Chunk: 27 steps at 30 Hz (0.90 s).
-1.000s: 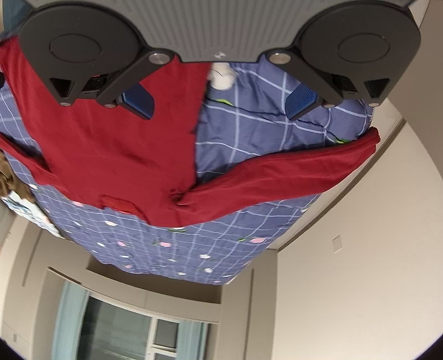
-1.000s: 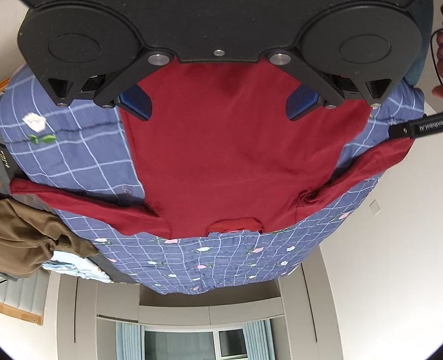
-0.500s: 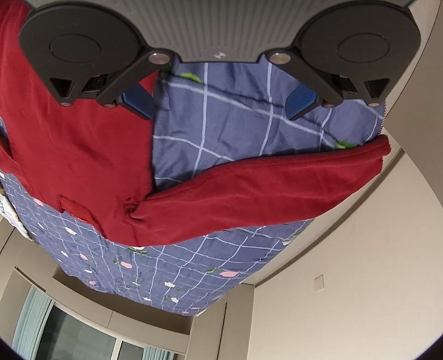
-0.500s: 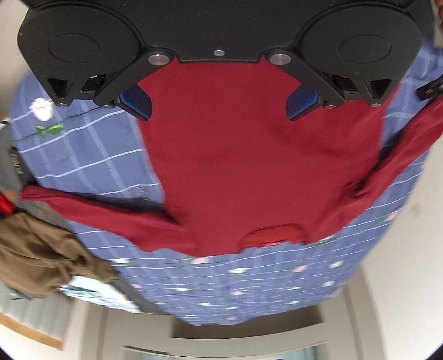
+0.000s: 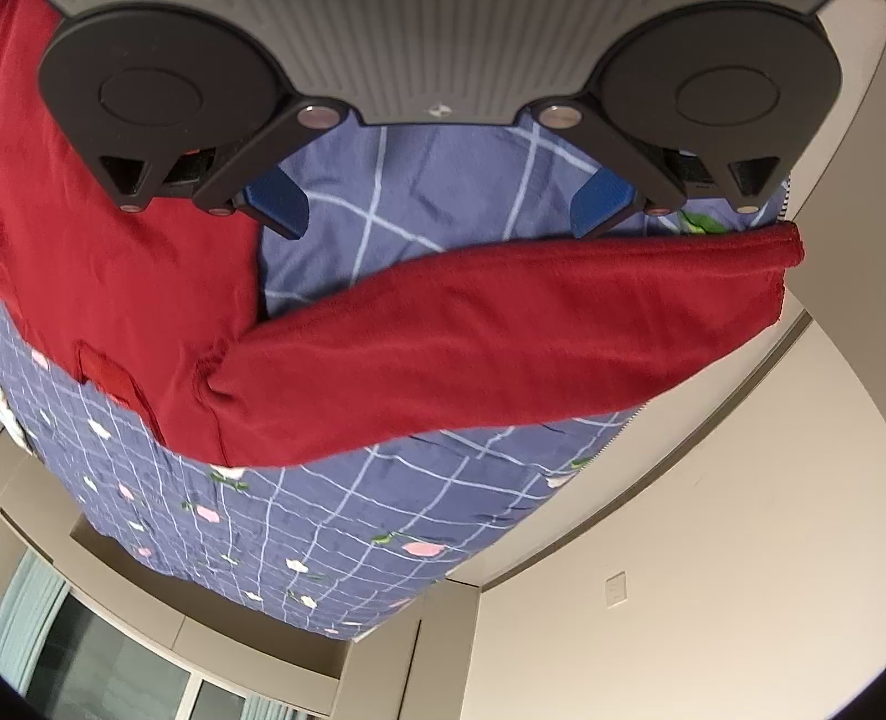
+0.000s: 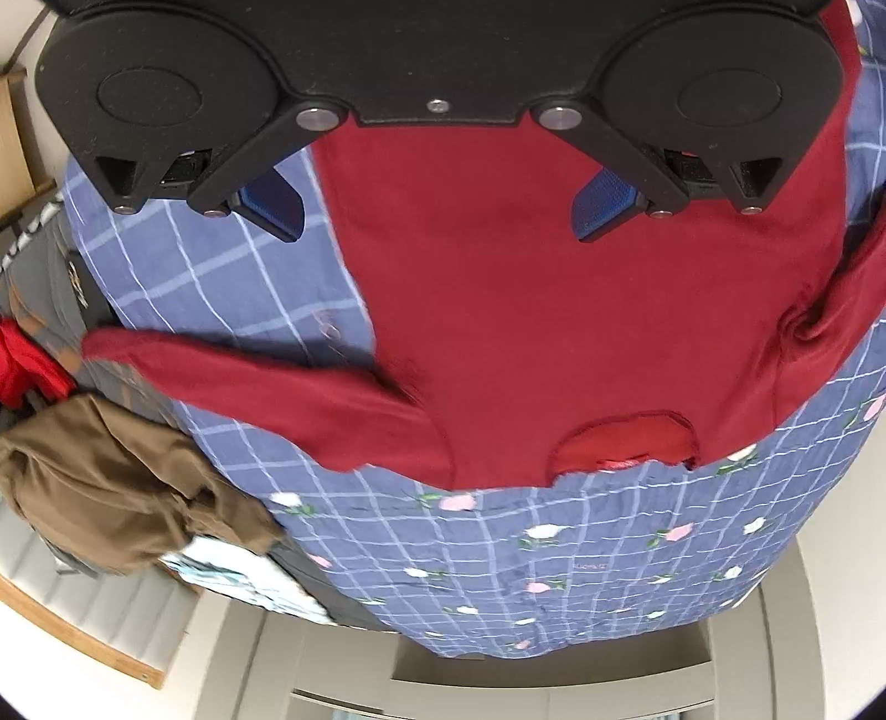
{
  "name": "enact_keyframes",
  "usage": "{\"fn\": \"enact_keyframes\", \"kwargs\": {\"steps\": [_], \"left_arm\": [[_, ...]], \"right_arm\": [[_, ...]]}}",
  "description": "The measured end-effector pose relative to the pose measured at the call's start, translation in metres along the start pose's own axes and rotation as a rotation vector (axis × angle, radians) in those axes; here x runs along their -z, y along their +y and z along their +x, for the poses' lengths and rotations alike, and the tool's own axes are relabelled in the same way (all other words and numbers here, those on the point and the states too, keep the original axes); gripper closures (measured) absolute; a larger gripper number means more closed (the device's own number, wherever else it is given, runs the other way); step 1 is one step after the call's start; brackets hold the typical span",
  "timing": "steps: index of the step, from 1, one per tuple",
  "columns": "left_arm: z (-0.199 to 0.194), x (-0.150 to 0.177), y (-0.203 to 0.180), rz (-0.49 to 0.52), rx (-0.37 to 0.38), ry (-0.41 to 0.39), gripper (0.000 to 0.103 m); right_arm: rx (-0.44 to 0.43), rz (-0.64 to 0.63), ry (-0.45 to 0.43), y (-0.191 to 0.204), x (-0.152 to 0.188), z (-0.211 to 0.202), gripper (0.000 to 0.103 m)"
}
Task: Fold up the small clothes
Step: 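Reach the right gripper to a sweater sleeve cuff and grasp it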
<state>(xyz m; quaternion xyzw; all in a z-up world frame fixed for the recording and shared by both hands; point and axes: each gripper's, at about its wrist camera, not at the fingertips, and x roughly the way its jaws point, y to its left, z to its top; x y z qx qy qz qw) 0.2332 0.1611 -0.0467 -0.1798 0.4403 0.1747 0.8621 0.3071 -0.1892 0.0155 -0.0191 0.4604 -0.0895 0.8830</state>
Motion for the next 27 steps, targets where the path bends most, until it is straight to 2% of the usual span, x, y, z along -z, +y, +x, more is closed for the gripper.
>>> {"fn": "enact_keyframes", "kwargs": {"steps": [5,9,12,18,21,23,27], "left_arm": [[-0.008,-0.011,0.019,-0.044,0.015,-0.044,0.0],[-0.018,-0.02,0.048,-0.112,-0.025,-0.099,0.001],[-0.025,-0.025,0.079,-0.177,-0.082,-0.138,0.001],[-0.032,-0.028,0.147,-0.323,-0.22,-0.179,0.001],[-0.038,-0.025,0.174,-0.384,-0.269,-0.19,0.001],[-0.044,-0.022,0.19,-0.41,-0.295,-0.201,0.001],[-0.054,-0.016,0.216,-0.462,-0.327,-0.22,0.001]], "right_arm": [[-0.061,-0.061,-0.029,0.04,-0.023,0.007,0.0],[-0.232,-0.163,-0.15,0.082,-0.029,0.004,0.0],[-0.39,-0.317,-0.266,0.125,-0.02,0.0,0.0],[-0.73,-0.627,-0.329,0.22,0.024,-0.011,0.001],[-0.851,-0.785,-0.332,0.273,0.054,-0.023,0.001],[-0.917,-0.897,-0.364,0.303,0.077,-0.036,0.003],[-0.973,-1.134,-0.456,0.353,0.124,-0.053,0.013]]}}
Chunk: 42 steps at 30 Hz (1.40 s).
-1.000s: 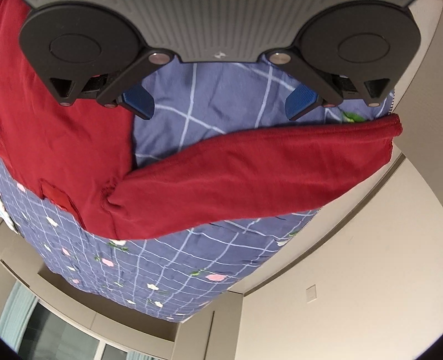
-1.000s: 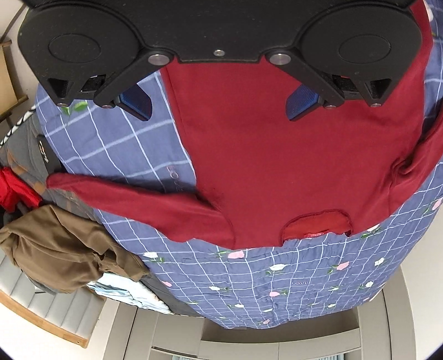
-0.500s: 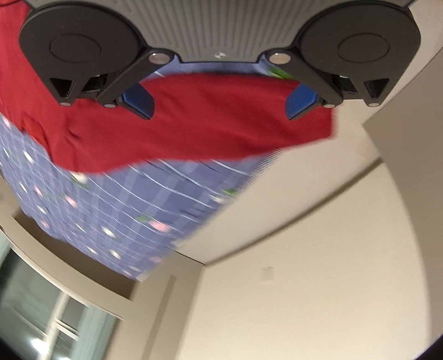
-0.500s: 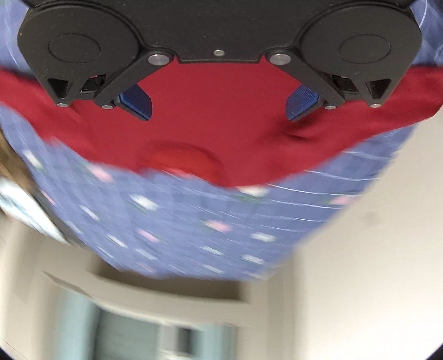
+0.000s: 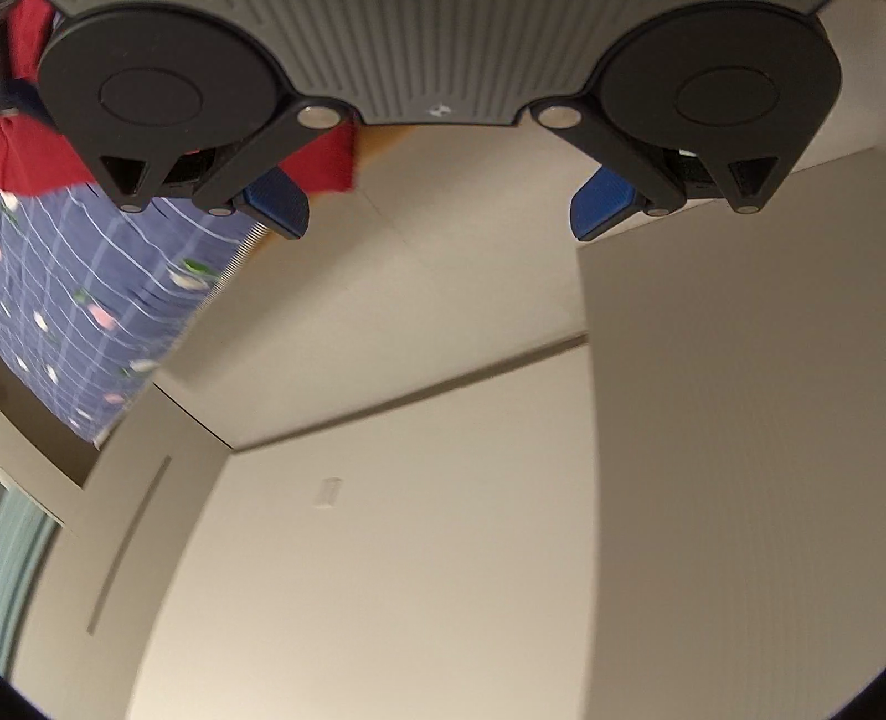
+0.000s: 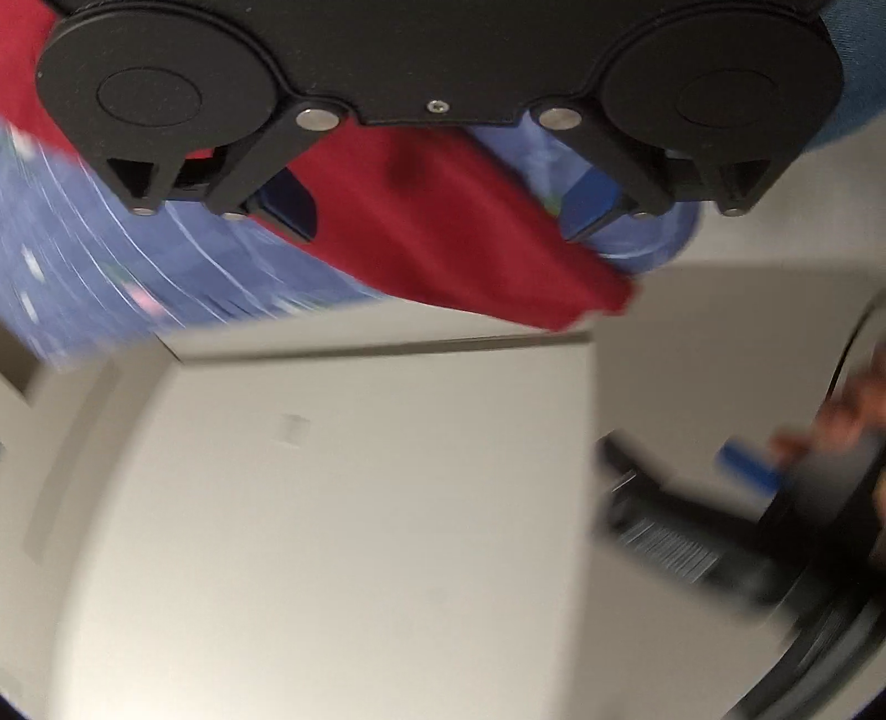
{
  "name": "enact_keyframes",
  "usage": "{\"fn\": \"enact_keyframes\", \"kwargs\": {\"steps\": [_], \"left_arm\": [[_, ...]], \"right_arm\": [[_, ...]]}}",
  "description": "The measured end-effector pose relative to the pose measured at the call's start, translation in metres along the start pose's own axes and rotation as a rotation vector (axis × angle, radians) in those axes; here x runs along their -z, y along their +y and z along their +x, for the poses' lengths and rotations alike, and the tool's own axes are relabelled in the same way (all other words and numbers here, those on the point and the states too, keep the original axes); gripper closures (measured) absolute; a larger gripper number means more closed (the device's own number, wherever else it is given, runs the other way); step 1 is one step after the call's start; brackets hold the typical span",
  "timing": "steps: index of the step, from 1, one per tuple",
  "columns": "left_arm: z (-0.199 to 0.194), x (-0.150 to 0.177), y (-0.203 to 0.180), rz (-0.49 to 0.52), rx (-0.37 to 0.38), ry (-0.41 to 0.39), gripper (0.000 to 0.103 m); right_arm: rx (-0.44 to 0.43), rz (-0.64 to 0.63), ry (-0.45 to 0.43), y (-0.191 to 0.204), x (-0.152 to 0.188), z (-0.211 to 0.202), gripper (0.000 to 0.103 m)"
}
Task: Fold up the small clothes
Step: 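Reach the right gripper to a sweater sleeve cuff and grasp it, then carry the held cuff across the sweater body and open the right gripper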
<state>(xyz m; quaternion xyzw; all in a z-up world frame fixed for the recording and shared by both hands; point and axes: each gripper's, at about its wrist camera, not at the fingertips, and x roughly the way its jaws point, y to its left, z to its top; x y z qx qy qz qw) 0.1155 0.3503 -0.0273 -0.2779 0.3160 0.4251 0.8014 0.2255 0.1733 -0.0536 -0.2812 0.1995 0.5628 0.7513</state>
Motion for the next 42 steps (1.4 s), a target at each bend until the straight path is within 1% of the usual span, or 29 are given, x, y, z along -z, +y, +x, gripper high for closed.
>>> {"fn": "enact_keyframes", "kwargs": {"steps": [3,5,6,8,9,10,11,14,17,20,23,26,28,30,33,35,38,42], "left_arm": [[-0.001,-0.004,0.017,-0.028,-0.016,-0.01,0.001],[-0.002,-0.004,0.025,-0.045,-0.018,-0.011,0.001],[-0.002,-0.004,0.028,-0.051,-0.018,-0.011,0.001],[-0.003,-0.003,0.034,-0.058,-0.019,-0.012,0.001],[-0.004,-0.003,0.036,-0.063,-0.017,-0.012,0.001],[-0.004,-0.003,0.038,-0.067,-0.015,-0.014,0.001],[-0.005,-0.003,0.039,-0.071,-0.012,-0.015,0.001],[-0.007,-0.003,0.04,-0.083,-0.003,-0.025,0.001],[-0.007,-0.003,0.037,-0.091,0.01,-0.024,0.001],[-0.007,0.0,0.028,-0.081,0.033,-0.017,0.001],[-0.006,0.003,0.01,-0.058,0.061,-0.006,0.001],[-0.004,0.009,-0.012,-0.021,0.102,0.006,0.001],[-0.003,0.015,-0.032,0.02,0.139,0.02,0.001],[0.0,0.023,-0.056,0.064,0.188,0.035,0.001],[0.007,0.03,-0.093,0.114,0.262,0.072,0.001],[0.012,0.032,-0.113,0.137,0.289,0.086,0.001],[0.011,0.037,-0.149,0.179,0.332,0.09,0.0],[0.013,0.041,-0.184,0.232,0.373,0.097,0.0]], "right_arm": [[-0.057,-0.113,0.001,0.03,-0.009,0.019,0.024],[-0.075,-0.156,0.011,0.043,-0.015,0.029,0.04],[-0.09,-0.17,0.023,0.047,-0.017,0.034,0.044],[-0.108,-0.186,0.048,0.055,-0.019,0.042,0.066],[-0.108,-0.179,0.056,0.055,-0.021,0.044,0.073],[-0.107,-0.158,0.062,0.051,-0.022,0.044,0.085],[-0.104,-0.134,0.061,0.048,-0.023,0.043,0.092],[-0.101,-0.031,0.029,0.028,-0.028,0.032,0.097],[-0.076,0.091,-0.026,-0.003,-0.036,0.013,0.097],[-0.061,0.235,-0.075,-0.048,-0.046,-0.007,0.098],[-0.017,0.36,-0.122,-0.1,-0.058,-0.021,0.098],[0.027,0.48,-0.166,-0.153,-0.059,-0.042,0.098],[0.06,0.532,-0.185,-0.182,-0.056,-0.055,0.098],[0.099,0.566,-0.202,-0.208,-0.053,-0.07,0.098],[0.167,0.582,-0.23,-0.237,-0.045,-0.098,0.098],[0.218,0.598,-0.254,-0.255,-0.036,-0.119,0.098],[0.301,0.635,-0.283,-0.277,-0.014,-0.15,0.098],[0.405,0.684,-0.294,-0.296,0.029,-0.188,0.098]]}}
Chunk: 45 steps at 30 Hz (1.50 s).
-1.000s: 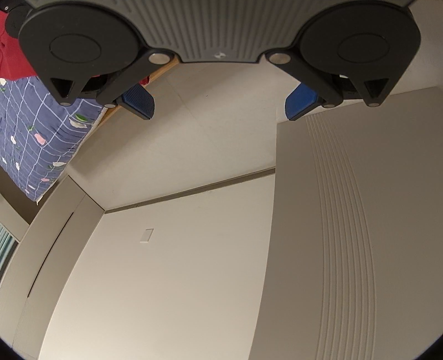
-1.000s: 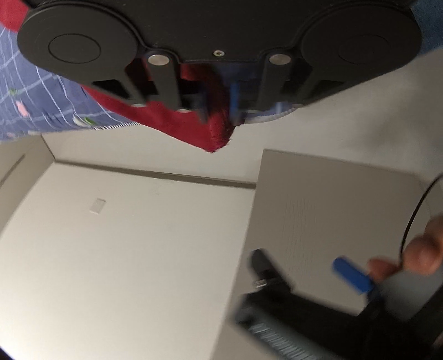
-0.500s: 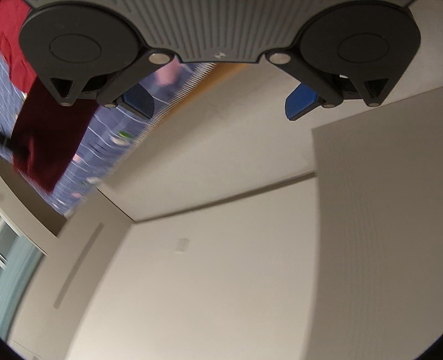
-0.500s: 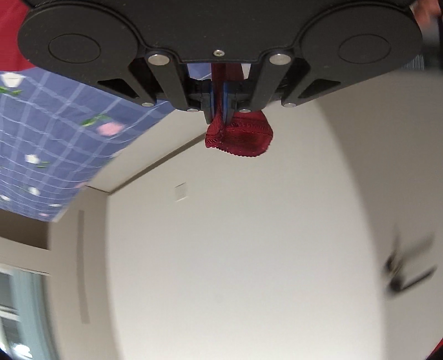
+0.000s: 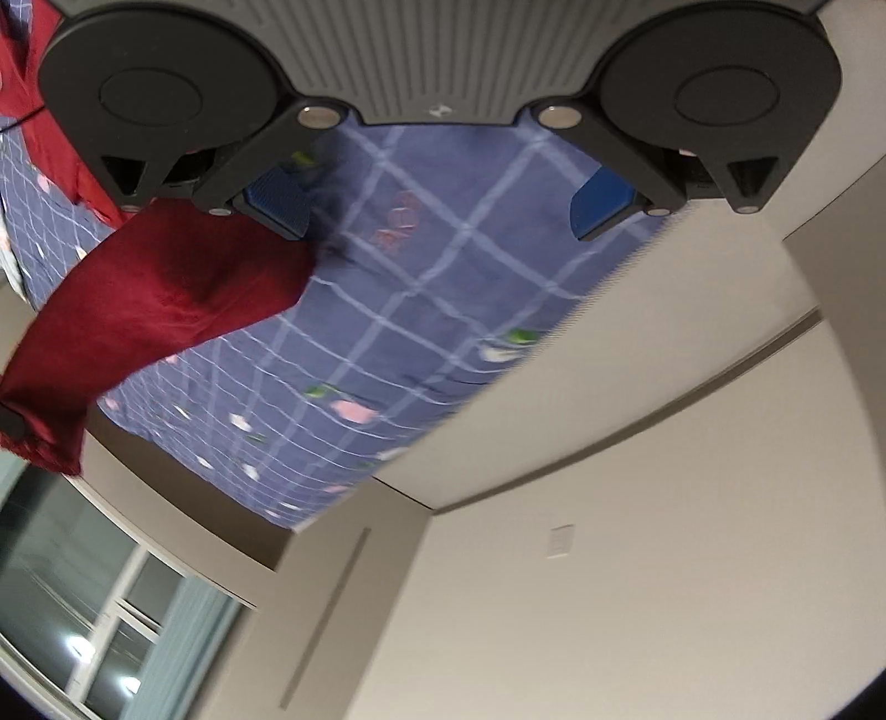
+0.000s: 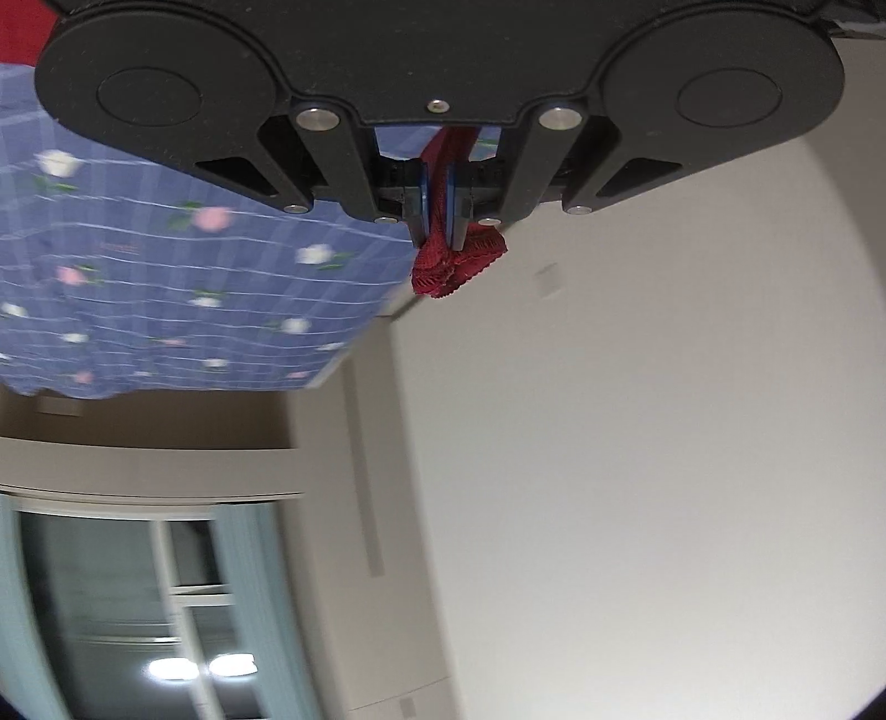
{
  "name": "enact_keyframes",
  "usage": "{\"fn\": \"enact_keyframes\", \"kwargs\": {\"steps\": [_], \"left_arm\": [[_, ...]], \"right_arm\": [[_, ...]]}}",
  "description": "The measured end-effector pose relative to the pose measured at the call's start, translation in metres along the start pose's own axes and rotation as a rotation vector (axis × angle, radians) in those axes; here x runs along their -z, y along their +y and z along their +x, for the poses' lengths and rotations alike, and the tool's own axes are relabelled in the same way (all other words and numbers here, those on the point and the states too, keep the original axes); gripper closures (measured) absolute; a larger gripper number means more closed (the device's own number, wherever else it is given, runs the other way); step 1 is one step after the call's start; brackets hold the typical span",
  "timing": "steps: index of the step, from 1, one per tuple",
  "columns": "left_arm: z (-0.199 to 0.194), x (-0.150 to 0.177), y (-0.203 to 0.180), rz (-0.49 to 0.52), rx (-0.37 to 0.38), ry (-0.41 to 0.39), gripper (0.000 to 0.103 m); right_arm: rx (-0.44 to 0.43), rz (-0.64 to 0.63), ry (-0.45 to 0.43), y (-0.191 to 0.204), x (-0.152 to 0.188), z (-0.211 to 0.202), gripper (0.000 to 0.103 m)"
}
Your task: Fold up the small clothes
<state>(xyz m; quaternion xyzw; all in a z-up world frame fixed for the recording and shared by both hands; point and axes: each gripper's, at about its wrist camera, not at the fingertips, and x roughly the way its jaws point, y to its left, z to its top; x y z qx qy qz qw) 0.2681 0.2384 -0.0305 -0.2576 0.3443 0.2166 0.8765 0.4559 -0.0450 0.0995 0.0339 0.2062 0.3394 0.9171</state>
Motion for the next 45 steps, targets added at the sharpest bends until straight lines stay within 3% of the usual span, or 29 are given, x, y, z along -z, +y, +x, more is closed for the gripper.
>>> {"fn": "enact_keyframes", "kwargs": {"steps": [5,12,24,27,31,33,36,39,45], "left_arm": [[0.027,-0.004,-0.034,0.031,0.039,0.043,0.0],[0.064,-0.008,-0.072,0.053,0.092,0.103,0.0],[0.115,-0.009,-0.136,0.2,0.187,0.168,0.001],[0.126,-0.014,-0.147,0.243,0.196,0.191,0.001],[0.135,-0.023,-0.16,0.299,0.203,0.187,0.001],[0.138,-0.027,-0.164,0.328,0.215,0.184,0.001],[0.138,-0.034,-0.167,0.41,0.303,0.169,0.001],[0.138,-0.039,-0.173,0.578,0.428,0.143,0.001],[0.147,-0.041,-0.193,0.917,0.504,0.169,0.001]], "right_arm": [[0.15,0.054,-0.007,-0.059,0.037,-0.03,0.098],[0.318,0.163,0.051,-0.134,0.105,-0.037,0.098],[0.384,0.31,0.128,-0.186,0.168,-0.069,0.093],[0.374,0.321,0.14,-0.194,0.175,-0.076,0.082],[0.357,0.326,0.144,-0.207,0.175,-0.085,0.05],[0.339,0.34,0.143,-0.216,0.172,-0.086,0.044],[0.314,0.352,0.171,-0.227,0.166,-0.08,0.038],[0.303,0.311,0.231,-0.23,0.166,-0.066,0.04],[0.309,0.289,0.294,-0.231,0.177,-0.052,0.064]]}}
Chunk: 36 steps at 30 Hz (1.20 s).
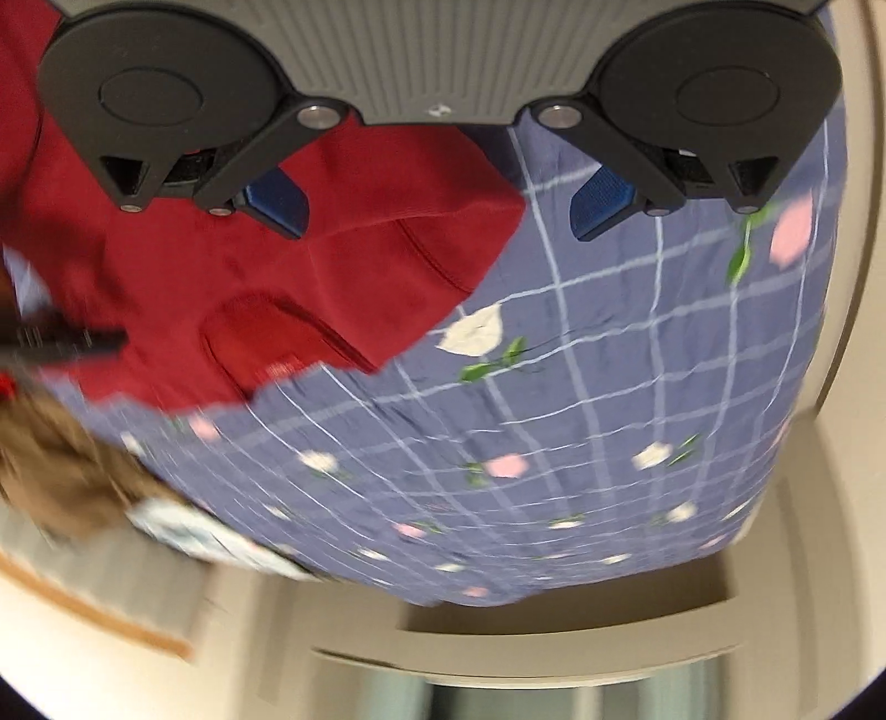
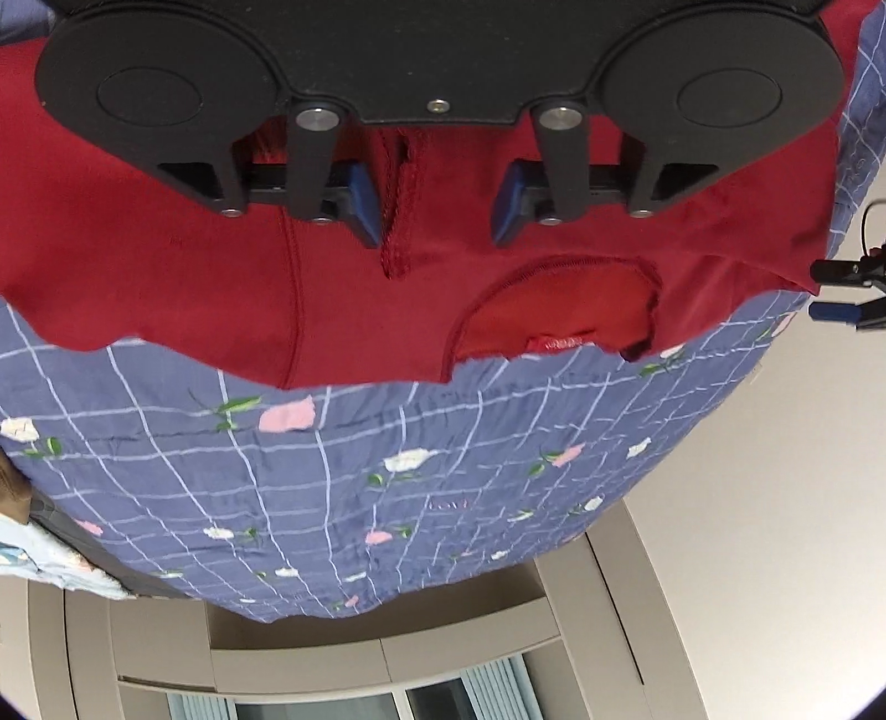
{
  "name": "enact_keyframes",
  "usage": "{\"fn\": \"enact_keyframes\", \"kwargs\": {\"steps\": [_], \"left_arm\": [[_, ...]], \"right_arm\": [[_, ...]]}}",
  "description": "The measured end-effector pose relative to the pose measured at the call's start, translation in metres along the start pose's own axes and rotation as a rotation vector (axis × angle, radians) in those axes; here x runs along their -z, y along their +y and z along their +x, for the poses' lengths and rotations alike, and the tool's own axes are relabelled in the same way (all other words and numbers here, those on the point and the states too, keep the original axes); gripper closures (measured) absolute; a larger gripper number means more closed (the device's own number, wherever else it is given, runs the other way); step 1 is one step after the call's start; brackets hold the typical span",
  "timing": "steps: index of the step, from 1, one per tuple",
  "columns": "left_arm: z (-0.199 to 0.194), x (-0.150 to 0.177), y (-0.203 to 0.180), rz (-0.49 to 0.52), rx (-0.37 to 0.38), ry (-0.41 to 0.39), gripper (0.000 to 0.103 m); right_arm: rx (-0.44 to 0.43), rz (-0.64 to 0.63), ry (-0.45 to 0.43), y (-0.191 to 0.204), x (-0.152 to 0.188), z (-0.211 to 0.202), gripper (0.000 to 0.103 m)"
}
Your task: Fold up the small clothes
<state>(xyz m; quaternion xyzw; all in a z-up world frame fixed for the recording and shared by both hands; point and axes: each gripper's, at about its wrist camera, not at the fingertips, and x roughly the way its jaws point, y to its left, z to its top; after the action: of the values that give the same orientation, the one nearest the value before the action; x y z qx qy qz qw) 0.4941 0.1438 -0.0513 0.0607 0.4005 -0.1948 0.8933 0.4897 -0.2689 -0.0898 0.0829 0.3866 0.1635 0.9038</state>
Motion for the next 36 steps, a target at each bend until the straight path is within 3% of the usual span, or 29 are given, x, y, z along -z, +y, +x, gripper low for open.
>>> {"fn": "enact_keyframes", "kwargs": {"steps": [2,4,8,12,14,15,21,26,29,30,33,36], "left_arm": [[0.003,-0.002,-0.005,0.092,0.021,0.025,0.005],[0.007,-0.001,-0.013,0.174,0.025,0.042,0.02],[0.007,0.0,-0.014,0.209,0.059,0.08,0.039],[0.009,-0.002,-0.012,0.22,0.071,0.106,0.082],[0.01,-0.003,-0.012,0.205,0.084,0.111,0.095],[0.01,-0.003,-0.015,0.202,0.076,0.107,0.096],[-0.001,-0.019,-0.026,0.168,0.02,0.014,0.097],[0.018,-0.032,-0.04,0.182,-0.05,-0.005,0.095],[0.035,-0.033,-0.037,0.1,-0.049,0.014,0.08],[0.039,-0.033,-0.033,0.061,-0.042,0.018,0.065],[0.037,-0.028,-0.021,-0.03,-0.055,0.005,0.039],[0.021,-0.017,-0.01,-0.145,-0.089,-0.034,0.019]], "right_arm": [[-0.001,0.0,0.009,-0.001,0.002,0.001,0.072],[0.002,-0.015,0.019,0.0,0.003,0.002,0.083],[-0.006,-0.016,0.021,-0.003,0.004,0.002,0.092],[-0.011,-0.027,-0.009,0.0,0.004,-0.002,0.096],[-0.006,-0.037,-0.029,0.003,0.002,-0.005,0.098],[-0.001,-0.045,-0.043,0.004,0.001,-0.008,0.098],[0.064,-0.073,-0.14,0.002,-0.013,-0.027,0.099],[0.133,-0.039,-0.136,-0.013,-0.017,-0.021,0.099],[0.165,-0.009,-0.104,-0.022,-0.014,-0.008,0.099],[0.17,-0.002,-0.09,-0.025,-0.013,-0.004,0.098],[0.162,0.007,-0.079,-0.03,-0.009,0.0,0.097],[0.172,0.0,-0.094,-0.03,-0.008,-0.004,0.083]]}}
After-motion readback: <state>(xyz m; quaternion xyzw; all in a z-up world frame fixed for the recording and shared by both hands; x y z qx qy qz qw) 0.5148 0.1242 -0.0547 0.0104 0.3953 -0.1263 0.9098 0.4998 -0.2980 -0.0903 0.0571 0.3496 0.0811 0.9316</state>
